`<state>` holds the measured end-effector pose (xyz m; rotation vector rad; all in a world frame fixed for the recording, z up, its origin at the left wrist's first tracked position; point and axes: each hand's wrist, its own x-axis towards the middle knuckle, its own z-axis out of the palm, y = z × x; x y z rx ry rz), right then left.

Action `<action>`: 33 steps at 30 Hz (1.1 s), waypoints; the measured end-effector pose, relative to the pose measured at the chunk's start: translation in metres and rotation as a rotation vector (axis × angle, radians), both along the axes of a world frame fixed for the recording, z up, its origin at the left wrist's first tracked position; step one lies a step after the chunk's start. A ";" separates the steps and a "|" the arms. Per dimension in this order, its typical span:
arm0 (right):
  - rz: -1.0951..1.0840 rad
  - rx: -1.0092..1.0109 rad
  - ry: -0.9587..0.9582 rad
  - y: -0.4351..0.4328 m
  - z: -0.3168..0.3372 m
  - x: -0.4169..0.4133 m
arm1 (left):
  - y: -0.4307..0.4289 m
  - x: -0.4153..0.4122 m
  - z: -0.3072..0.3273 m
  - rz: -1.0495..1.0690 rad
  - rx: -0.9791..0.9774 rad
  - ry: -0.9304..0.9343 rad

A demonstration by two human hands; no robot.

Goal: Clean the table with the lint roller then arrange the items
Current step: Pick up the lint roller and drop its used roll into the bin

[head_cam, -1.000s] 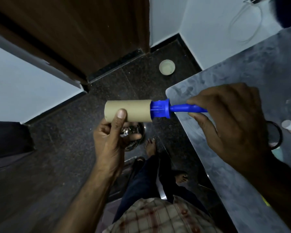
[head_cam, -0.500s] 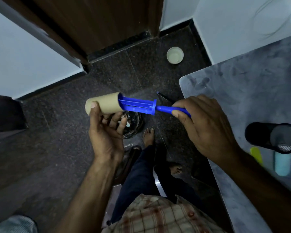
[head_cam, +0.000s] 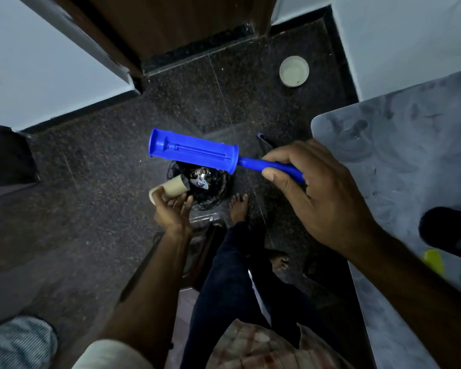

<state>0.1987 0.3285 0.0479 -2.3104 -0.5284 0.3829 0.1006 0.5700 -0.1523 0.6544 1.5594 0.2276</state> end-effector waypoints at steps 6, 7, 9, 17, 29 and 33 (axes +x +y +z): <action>0.016 -0.018 0.064 0.004 -0.020 0.006 | 0.008 -0.006 -0.050 0.015 -0.014 0.135; 0.014 -0.022 0.065 0.005 -0.024 0.007 | 0.008 -0.008 -0.058 -0.003 -0.037 0.138; 0.009 -0.026 0.067 0.008 -0.031 0.009 | 0.008 -0.011 -0.066 -0.081 -0.146 0.100; 0.010 -0.065 0.077 0.009 -0.040 0.011 | 0.010 -0.004 -0.085 -0.319 -0.301 0.126; -0.123 -0.020 -0.111 -0.038 -0.007 -0.005 | -0.016 0.056 -0.024 -0.893 0.176 0.013; -0.181 -0.019 -0.199 -0.076 0.015 -0.026 | -0.047 0.063 0.027 -1.045 0.303 -0.058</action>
